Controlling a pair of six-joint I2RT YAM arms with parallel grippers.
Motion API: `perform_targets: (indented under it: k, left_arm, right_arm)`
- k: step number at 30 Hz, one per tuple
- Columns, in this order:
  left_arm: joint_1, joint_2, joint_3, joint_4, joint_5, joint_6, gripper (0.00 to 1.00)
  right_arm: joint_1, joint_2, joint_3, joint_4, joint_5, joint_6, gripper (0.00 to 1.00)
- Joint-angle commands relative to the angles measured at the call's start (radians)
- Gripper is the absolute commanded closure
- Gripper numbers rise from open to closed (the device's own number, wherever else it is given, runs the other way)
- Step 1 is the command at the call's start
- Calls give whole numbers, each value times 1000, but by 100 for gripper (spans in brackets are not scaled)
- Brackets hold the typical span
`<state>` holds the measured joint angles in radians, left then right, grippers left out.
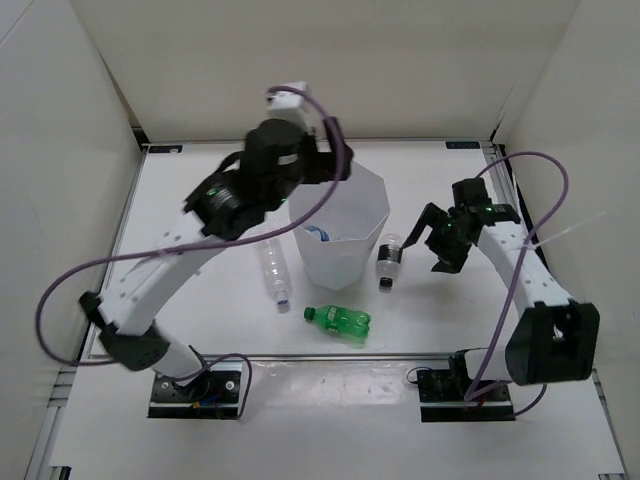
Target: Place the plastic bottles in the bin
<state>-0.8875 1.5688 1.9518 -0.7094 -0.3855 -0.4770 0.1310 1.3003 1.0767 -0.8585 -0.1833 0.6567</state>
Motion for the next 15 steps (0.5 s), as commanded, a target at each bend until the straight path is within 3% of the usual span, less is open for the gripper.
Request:
perform_targets:
  k: [1, 6, 10, 15]
  left_arm:
    - [21, -225, -69, 18, -211, -61, 0]
    - [88, -439, -350, -42, -329, -124, 0]
    - [163, -523, -464, -192, -363, -236, 0]
    - [225, -556, -571, -278, -283, -327, 0]
  right_arm:
    - [30, 109, -12, 128, -18, -20, 0]
    - [67, 359, 81, 159, -16, -55, 0]
    - [76, 470, 130, 203, -47, -66, 0]
    - [85, 556, 155, 204, -44, -75, 36]
